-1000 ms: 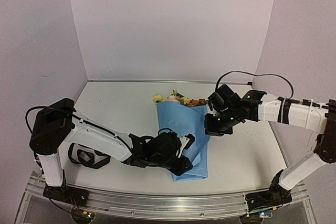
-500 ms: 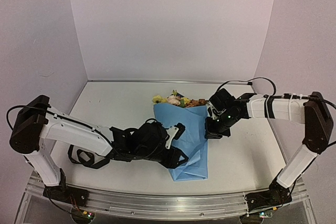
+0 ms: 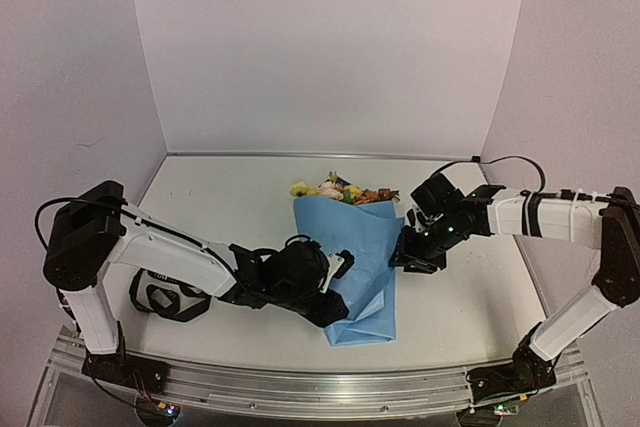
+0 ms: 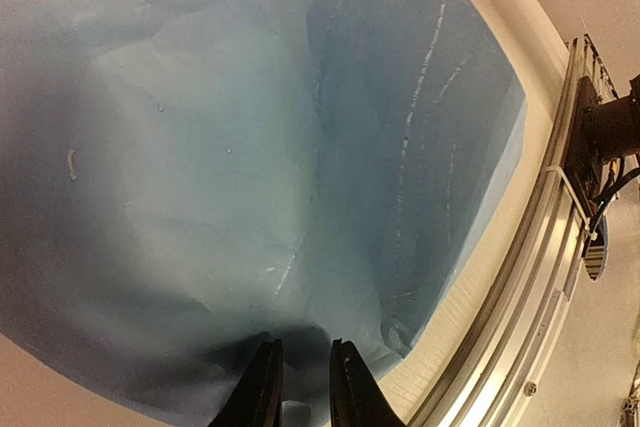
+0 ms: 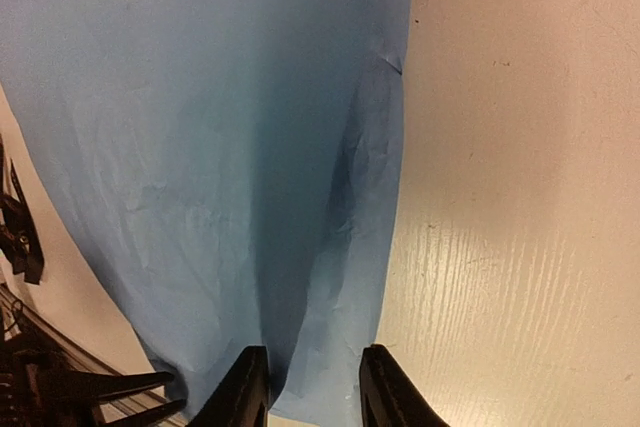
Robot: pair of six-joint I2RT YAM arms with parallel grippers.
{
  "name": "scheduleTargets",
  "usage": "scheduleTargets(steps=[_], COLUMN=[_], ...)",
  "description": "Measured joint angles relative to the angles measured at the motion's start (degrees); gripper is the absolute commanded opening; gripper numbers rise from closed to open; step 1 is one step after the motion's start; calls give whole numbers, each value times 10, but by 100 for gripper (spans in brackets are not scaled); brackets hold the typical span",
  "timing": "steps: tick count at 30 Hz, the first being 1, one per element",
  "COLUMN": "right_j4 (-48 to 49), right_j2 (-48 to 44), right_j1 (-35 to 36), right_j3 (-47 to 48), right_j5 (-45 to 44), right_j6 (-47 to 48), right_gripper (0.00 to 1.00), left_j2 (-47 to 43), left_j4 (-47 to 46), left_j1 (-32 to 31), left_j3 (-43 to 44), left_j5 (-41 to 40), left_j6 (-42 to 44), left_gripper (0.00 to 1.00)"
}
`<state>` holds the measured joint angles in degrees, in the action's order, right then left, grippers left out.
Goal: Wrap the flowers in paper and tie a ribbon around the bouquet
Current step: Press the fold line of the folded wrapping paper.
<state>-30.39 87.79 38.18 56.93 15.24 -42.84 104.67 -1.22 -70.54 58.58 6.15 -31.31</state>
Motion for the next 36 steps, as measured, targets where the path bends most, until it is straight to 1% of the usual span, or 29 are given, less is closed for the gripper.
scheduleTargets(steps=[2, 4, 6, 8, 9, 12, 13, 14, 15, 21, 30, 36], right_j4=[1, 4, 8, 11, 12, 18, 22, 27, 30, 40, 43, 43], right_j2=[-15, -25, -27, -27, -27, -22, -17, -12, -6, 24, 69, 74], right_j1=[4, 10, 17, 23, 25, 30, 30, 31, 31, 30, 14, 9], right_j3=[-9, -14, -16, -17, -17, -17, -17, -17, -18, -18, -17, -13], right_j5=[2, 4, 6, 7, 8, 10, 11, 13, 15, 22, 18, 3], right_j6=[-16, -25, -36, -42, -45, -52, -57, -59, -62, -42, 0, 8], right_gripper=[49, 49, 49, 45, 41, 22, 14, 3, 0, 0, 0, 0], left_j2=[10, 15, 17, 20, 22, 26, 26, 26, 27, 27, 27, 27], left_j4=[3, 6, 9, 10, 10, 10, 11, 12, 12, 13, 22, 27], left_j1=[0, 0, 0, 0, 0, 0, 0, 0, 0, 0, 0, 0], left_j3=[9, 16, 24, 31, 34, 37, 37, 37, 37, 37, 35, 34], left_j5=[5, 10, 14, 17, 18, 21, 22, 23, 24, 27, 30, 40], left_j6=[2, 5, 11, 13, 14, 14, 14, 14, 14, 15, 15, 15], left_gripper=[18, 18, 18, 17, 17, 18, 17, 17, 17, 18, 15, 13])
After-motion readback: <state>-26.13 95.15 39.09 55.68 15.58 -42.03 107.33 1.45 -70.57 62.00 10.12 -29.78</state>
